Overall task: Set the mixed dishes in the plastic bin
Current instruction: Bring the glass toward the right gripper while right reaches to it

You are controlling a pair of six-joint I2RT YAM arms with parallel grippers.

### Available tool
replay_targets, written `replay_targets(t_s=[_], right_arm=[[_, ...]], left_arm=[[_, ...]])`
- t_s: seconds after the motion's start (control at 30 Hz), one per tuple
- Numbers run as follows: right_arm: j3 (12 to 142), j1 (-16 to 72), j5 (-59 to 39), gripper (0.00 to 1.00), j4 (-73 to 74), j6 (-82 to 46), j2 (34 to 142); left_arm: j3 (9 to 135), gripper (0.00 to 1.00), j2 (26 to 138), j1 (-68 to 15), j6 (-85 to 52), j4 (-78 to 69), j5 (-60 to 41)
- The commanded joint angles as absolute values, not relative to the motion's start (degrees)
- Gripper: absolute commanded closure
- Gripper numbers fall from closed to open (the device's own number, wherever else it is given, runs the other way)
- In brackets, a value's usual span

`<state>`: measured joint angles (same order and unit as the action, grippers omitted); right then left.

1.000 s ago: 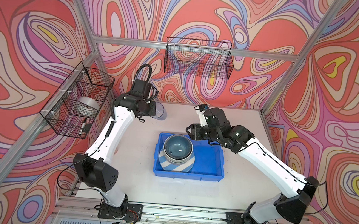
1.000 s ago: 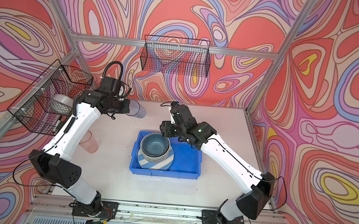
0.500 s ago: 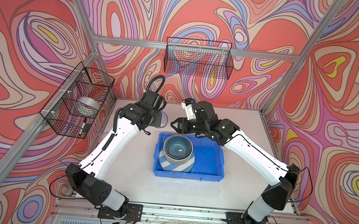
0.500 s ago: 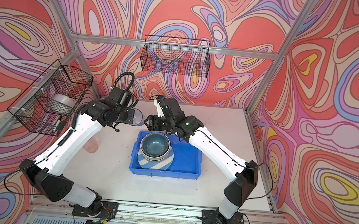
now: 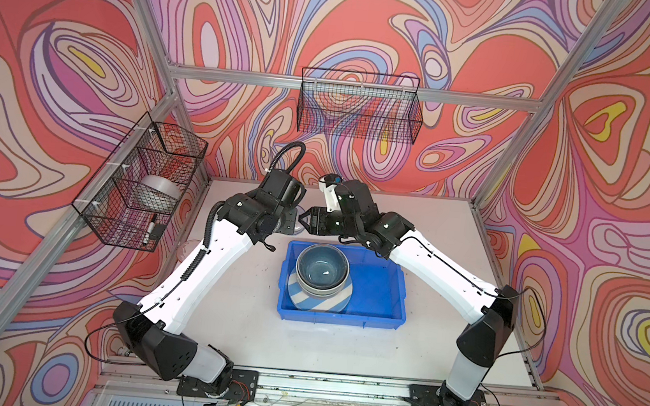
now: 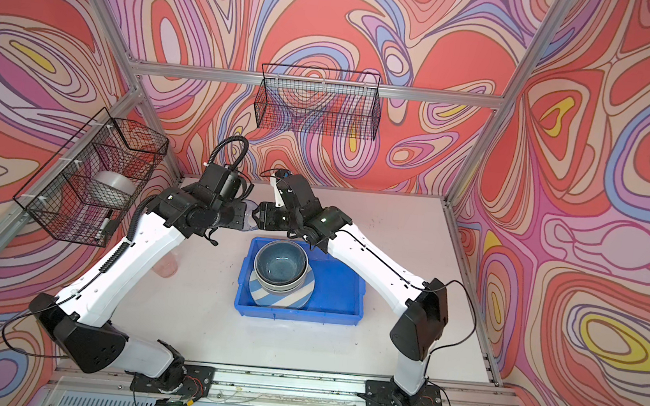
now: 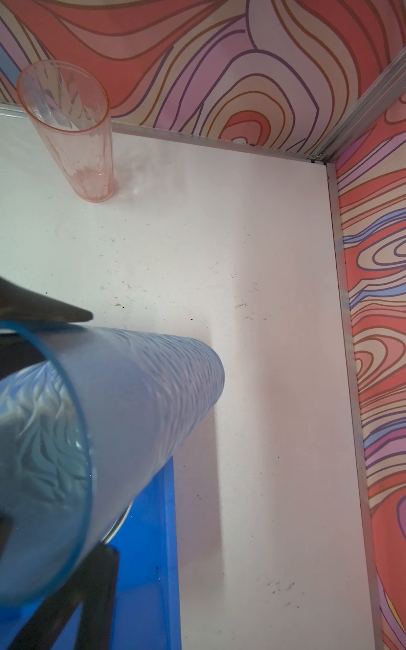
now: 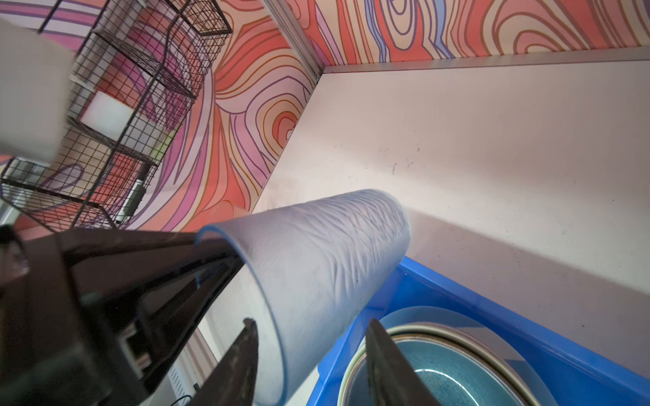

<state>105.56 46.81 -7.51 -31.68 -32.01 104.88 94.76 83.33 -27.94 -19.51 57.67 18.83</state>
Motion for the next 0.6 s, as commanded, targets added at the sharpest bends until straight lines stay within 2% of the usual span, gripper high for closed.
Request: replay_targets(t_s=[0.0,0.13,0.3,0.37,0.57], right_arm=[[108.3,47.9,-4.0,0.51,-32.5,-32.1,107.1],[110.1,48.6,-0.6,0.54,-33.8,-32.4,108.7],[112.0,49.2,1.8,0.65,-34.7,-32.6,110.4],[113.1,49.3,2.2,0.74,-35.4,-32.4,111.2],[114.4,49.3,2.3,0.87,-36.3,-32.3,112.3]], left_arm=[[96.8,1.0,82.2,-28.3,-19.0,57.8,20.9],[96.6,1.0,81.5,-28.3,-18.8,57.4,20.6],[95.7,1.0,80.8,-28.4,-17.8,56.1,19.2],[95.5,0.98,80.7,-28.3,-17.2,55.6,18.5],[95.0,0.89,79.5,-28.4,-16.1,54.5,16.8]])
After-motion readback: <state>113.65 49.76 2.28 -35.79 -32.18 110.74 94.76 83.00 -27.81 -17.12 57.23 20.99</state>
